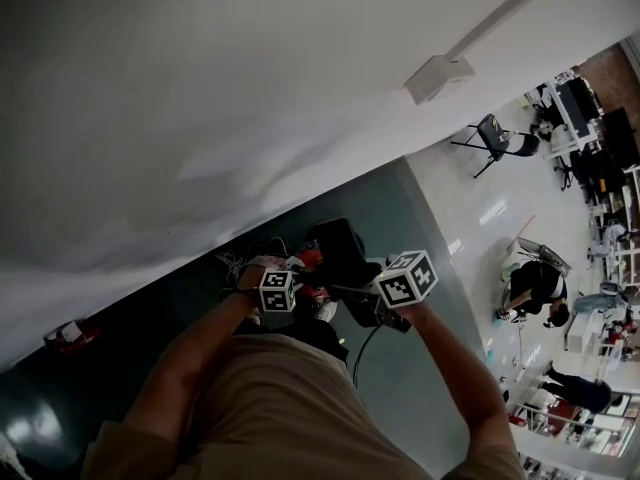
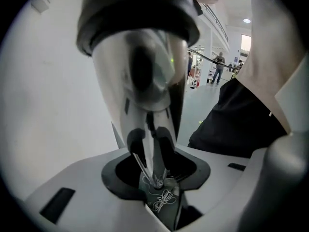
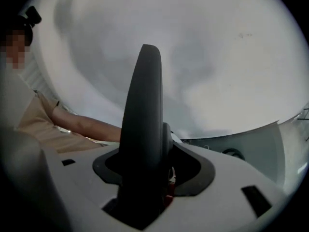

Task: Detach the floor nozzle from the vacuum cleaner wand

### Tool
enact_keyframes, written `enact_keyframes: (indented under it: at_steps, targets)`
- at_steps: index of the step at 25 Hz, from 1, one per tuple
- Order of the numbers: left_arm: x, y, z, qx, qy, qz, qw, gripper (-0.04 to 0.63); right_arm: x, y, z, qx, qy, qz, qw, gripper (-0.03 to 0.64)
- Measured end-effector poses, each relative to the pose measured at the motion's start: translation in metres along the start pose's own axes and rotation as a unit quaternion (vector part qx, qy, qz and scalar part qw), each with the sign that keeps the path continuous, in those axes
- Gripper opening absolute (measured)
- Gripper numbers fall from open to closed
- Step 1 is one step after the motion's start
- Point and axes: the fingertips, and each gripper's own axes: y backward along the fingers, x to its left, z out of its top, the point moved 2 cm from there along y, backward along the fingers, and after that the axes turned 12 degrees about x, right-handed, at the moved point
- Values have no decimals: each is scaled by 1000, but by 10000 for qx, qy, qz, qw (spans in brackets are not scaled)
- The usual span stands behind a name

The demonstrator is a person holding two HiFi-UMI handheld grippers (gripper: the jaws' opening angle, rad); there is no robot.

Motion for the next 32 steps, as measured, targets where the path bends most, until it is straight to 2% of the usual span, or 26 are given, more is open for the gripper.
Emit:
enact_keyframes:
  at_steps: [3,5,6,8,9,10,13,14,16,19,22,24,27,29,30,32]
  targets:
    - [8,-2,-3,-224,335,-87,9992,150,4,1,3,-220,83,-620,9978,238]
    - [8,1,-4,-261,267,-89,9993,150,15,-1,1,-137,338,-1113,9931,236]
    - [4,5,-3,-267,149,-41,9995,150,17,0,0,-93,375,-1077,9934,236]
    - [-4,7,-1,-322,-4,60,9995,150,7,8,-3,-158,125,-494,9986,235]
    - [-6,6,0,-347,33,78,9994,150,-1,13,-2,-226,-42,-243,9994,233]
    - [-5,3,0,-361,138,73,9992,150,-6,15,0,-256,-111,-201,9994,232]
    - [0,2,-6,-390,450,13,9982,150,12,4,1,-28,404,-857,9955,230]
    - [-2,5,-7,-398,401,31,9984,150,14,2,0,-18,500,-810,9955,230]
    - [-8,9,-6,-429,267,35,9987,150,9,8,1,-179,369,-458,9981,229]
    - [-3,10,-7,-435,343,43,9985,150,15,10,4,-193,490,-681,9963,227]
    - [-4,11,-4,-415,256,-4,9988,149,7,17,4,-272,391,-425,9980,227]
    - [-1,10,-2,-437,359,-67,9984,150,11,19,2,-195,537,-729,9957,225]
    - [0,8,4,-405,171,-46,9990,150,7,26,-3,-132,605,-652,9959,225]
    - [0,9,7,-444,176,-23,9989,150,13,29,-5,-164,707,-970,9926,225]
    - [-3,10,8,-432,92,4,9990,149,14,29,-9,-163,720,-951,9927,225]
    - [-8,6,11,-358,-110,9,9993,150,6,31,-14,-254,454,-573,9970,224]
